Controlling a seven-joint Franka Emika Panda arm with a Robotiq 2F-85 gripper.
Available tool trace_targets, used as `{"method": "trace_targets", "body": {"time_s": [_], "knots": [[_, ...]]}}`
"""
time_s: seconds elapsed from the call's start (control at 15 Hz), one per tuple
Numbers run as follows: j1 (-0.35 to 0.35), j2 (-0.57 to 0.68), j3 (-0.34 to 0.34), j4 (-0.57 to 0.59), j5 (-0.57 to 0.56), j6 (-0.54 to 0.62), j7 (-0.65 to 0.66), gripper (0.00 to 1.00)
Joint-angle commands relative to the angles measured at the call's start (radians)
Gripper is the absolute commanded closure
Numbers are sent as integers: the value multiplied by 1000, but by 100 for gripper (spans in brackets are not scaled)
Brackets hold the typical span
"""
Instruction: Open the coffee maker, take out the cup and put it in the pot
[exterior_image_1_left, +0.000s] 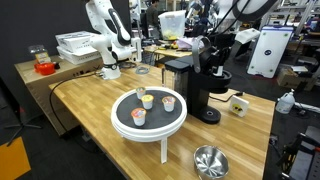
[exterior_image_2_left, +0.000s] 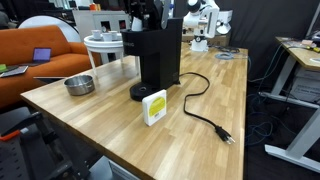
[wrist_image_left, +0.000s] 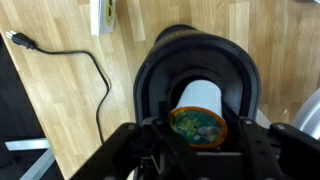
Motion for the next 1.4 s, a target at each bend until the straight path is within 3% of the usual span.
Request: {"method": "trace_targets", "body": {"time_s": [0.0,0.8,1.33], "knots": [[2,-55,9,7,5,-28,-27,74],[88,-279,88,-151,59,-54,-24,74],[165,-290,152,-241,78,18,-29,74]]}}
